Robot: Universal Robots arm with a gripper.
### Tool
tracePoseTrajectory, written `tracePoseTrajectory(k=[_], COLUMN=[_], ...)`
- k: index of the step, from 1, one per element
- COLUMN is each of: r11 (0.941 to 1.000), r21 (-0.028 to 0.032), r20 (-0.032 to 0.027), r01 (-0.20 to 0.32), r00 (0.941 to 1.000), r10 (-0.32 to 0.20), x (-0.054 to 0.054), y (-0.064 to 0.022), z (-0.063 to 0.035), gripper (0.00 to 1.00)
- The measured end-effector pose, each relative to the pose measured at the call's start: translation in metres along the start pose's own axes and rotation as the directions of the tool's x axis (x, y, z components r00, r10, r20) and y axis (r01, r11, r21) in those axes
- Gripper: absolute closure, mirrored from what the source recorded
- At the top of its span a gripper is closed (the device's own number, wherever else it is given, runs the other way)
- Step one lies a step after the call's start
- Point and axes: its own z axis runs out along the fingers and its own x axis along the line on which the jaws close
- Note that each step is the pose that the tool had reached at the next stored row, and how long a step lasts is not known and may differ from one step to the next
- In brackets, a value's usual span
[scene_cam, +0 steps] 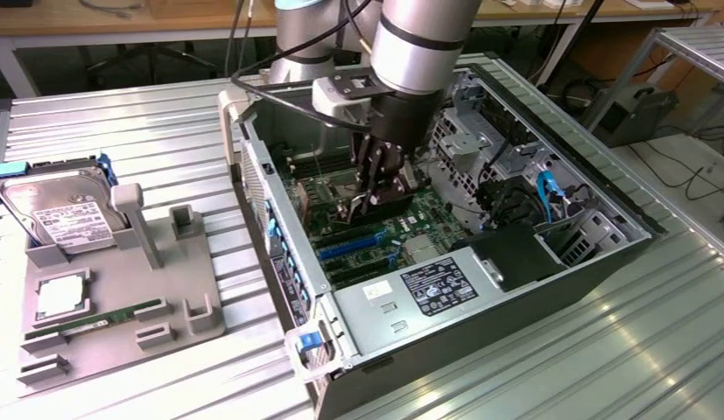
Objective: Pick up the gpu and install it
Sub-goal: 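Insert the gpu into the slot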
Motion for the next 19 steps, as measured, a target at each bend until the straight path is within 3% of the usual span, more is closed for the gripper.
tracePoseTrajectory(k=[4, 6, 16, 19], r11=[1.0, 1.0, 1.0, 1.0], r21=[0.0001, -0.0001, 0.0001, 0.0036], r20=[0.0, -0.0028, -0.0028, -0.0028], r01=[0.0, 0.0, 0.0, 0.0], r00=[1.0, 1.0, 1.0, 1.0], r10=[0.0, 0.0, 0.0, 0.0], x=[0.0002, 0.0003, 0.0002, 0.0002], y=[0.0007, 0.0007, 0.0008, 0.0019], z=[0.0083, 0.0085, 0.009, 0.0105], gripper=[0.74, 0.74, 0.74, 0.74])
